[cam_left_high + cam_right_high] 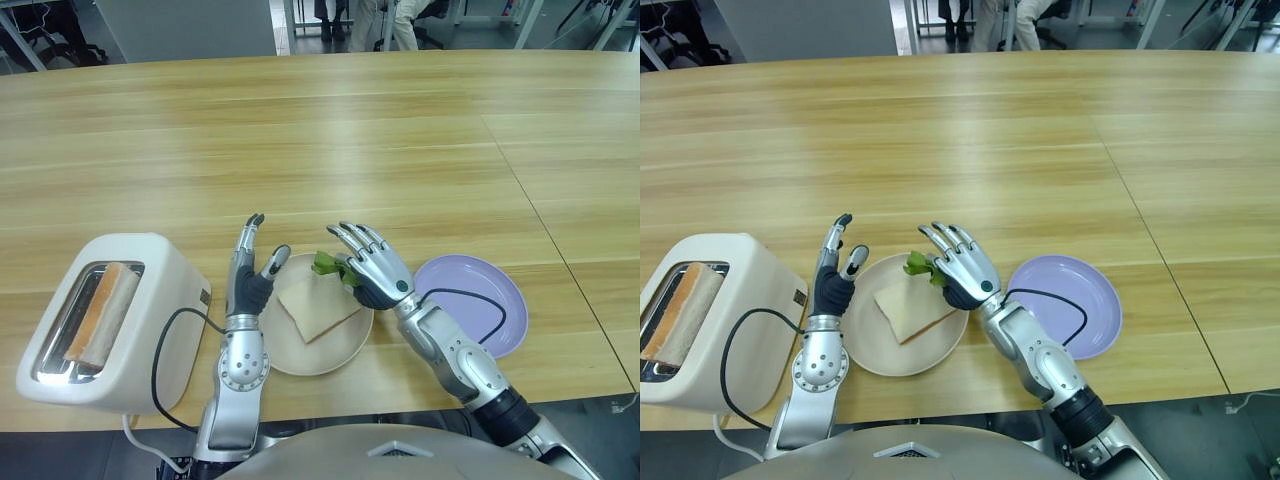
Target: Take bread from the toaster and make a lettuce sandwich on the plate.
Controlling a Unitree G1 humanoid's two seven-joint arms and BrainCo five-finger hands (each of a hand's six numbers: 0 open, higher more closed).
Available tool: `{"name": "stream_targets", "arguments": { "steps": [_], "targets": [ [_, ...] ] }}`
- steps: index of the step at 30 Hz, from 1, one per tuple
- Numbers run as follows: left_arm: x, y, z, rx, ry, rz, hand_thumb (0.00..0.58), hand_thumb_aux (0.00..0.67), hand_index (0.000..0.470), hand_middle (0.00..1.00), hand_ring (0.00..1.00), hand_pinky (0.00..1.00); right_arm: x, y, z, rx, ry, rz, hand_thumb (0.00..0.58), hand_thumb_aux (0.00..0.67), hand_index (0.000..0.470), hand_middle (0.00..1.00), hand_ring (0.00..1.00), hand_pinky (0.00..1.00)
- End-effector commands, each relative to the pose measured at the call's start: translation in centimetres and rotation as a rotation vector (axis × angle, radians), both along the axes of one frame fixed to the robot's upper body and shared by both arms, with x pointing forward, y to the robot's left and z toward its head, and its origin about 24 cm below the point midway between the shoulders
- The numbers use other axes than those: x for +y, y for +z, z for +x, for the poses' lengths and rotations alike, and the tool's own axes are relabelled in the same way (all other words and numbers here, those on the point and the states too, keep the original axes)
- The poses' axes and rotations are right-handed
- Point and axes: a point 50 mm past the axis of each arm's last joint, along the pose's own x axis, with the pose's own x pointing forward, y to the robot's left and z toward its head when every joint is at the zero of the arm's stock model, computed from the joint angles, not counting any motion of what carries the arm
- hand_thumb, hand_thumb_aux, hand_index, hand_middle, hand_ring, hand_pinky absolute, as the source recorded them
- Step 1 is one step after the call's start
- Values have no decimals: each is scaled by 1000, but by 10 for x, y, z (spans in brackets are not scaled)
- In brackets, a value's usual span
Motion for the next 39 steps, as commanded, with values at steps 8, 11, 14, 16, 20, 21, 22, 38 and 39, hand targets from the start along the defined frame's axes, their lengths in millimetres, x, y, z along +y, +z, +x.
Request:
{"name": "stream_targets", "arguments": {
  "steps": [8,11,14,16,20,21,22,38,39],
  "targets": [
    [-8,-5,3,22,-38,-7,0,0,0,0,0,0,15,-9,6,1,35,86,580,670,460,0,0,0],
    [-8,-4,5,20,-46,-8,0,0,0,0,0,0,22,-12,4,12,45,118,580,670,460,0,0,0],
    [-9,-4,6,20,-54,-5,0,0,0,0,0,0,27,-15,-1,19,59,137,580,670,460,0,0,0],
    [-10,-4,7,20,-56,-4,0,0,0,0,0,0,30,-22,-4,50,73,134,580,670,460,0,0,0],
    [-11,-3,8,18,-66,-5,0,0,0,0,0,0,33,-35,-11,130,96,142,580,670,460,0,0,0],
    [-12,-3,9,18,-70,-4,0,0,0,0,0,0,33,-37,-12,143,102,142,580,670,460,0,0,0],
    [-12,-3,9,18,-73,-4,0,0,0,0,0,0,33,-40,-14,155,105,141,580,670,460,0,0,0],
    [-10,-2,7,13,-81,-2,0,0,0,0,0,0,24,-58,-11,312,59,131,0,0,0,0,0,0],
    [-9,-2,7,11,-78,-3,0,0,0,0,0,0,23,-56,-11,324,57,143,0,0,0,0,0,0]
  ]
}}
